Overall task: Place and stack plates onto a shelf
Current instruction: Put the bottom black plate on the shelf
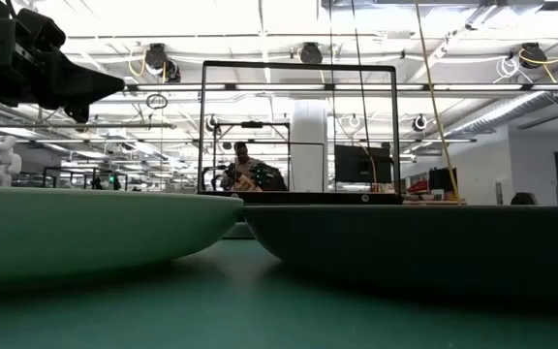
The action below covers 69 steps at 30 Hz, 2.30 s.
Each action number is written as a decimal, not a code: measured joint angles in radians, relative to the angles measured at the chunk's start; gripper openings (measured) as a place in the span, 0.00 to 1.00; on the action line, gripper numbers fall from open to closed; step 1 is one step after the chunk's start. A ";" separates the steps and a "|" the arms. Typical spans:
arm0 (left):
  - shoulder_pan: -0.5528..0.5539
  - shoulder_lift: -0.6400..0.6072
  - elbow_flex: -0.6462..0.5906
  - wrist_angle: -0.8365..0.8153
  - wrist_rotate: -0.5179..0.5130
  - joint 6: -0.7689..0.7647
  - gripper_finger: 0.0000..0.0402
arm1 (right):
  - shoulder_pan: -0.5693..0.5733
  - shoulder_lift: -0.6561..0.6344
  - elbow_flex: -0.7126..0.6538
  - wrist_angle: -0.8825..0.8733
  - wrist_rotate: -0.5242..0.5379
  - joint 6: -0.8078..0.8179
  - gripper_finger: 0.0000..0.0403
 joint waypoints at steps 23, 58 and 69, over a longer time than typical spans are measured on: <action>0.000 0.000 0.000 -0.024 0.001 -0.064 0.04 | 0.053 -0.013 -0.222 -0.058 0.108 -0.356 0.00; -0.053 0.506 0.759 -0.353 0.011 -0.030 0.04 | 0.032 -0.128 -0.314 -0.170 0.151 0.301 0.00; -0.053 0.630 0.887 -0.377 0.011 0.002 0.04 | 0.031 -0.106 -0.314 -0.168 0.124 0.428 0.00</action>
